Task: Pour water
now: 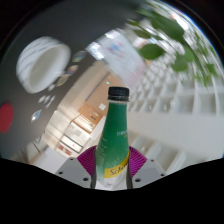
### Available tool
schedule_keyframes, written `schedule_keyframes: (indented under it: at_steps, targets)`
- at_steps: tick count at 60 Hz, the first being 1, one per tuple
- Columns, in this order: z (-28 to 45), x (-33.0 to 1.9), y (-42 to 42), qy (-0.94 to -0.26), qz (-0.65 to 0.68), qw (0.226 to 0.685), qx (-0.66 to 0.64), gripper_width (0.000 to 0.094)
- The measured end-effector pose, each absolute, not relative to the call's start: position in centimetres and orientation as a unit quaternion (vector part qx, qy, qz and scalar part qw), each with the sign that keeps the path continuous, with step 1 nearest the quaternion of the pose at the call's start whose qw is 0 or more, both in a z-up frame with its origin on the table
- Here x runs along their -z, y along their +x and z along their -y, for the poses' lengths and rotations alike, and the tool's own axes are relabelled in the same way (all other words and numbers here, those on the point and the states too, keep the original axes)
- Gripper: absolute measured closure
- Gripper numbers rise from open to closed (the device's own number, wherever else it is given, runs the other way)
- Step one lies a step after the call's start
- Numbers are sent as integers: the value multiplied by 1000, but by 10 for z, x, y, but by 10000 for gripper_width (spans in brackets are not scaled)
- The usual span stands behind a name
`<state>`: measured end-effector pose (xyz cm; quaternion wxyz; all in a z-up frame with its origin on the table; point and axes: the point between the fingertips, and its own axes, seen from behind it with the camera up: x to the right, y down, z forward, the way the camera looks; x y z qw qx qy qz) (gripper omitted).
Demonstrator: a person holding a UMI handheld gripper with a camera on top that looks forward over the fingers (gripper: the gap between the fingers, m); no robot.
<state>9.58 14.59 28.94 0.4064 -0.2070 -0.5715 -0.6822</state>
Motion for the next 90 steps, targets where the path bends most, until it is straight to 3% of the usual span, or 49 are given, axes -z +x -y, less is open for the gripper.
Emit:
schedule_keyframes:
  at_steps: [8, 13, 17, 21, 26, 40, 55, 57, 61, 67, 71, 73, 77, 90]
  targets:
    - [-119, -375, 107, -363, 430, 593, 576, 524]
    - [-114, -407, 127, -461, 330, 690, 449, 524]
    - [-111, -413, 133, -529, 252, 740, 331, 525]
    - [-118, -399, 144, -586, 175, 757, 230, 524]
    - [-126, -363, 157, -642, 102, 748, 131, 527]
    - [-146, -187, 172, -748, 33, 660, 56, 528]
    - [-137, -75, 215, -807, 16, 589, 49, 519]
    - [-137, -88, 219, -788, 16, 613, 48, 510]
    - [-136, -81, 216, -787, 19, 615, 53, 449]
    - [-134, -76, 218, -803, 19, 593, 66, 304]
    - [-125, -79, 222, -809, 15, 585, 61, 60]
    - [-118, -85, 222, -808, 14, 586, 62, 107]
    - [-101, -98, 216, -809, 5, 583, 72, 71]
    - [13, -145, 176, -816, 14, 573, 77, 81]
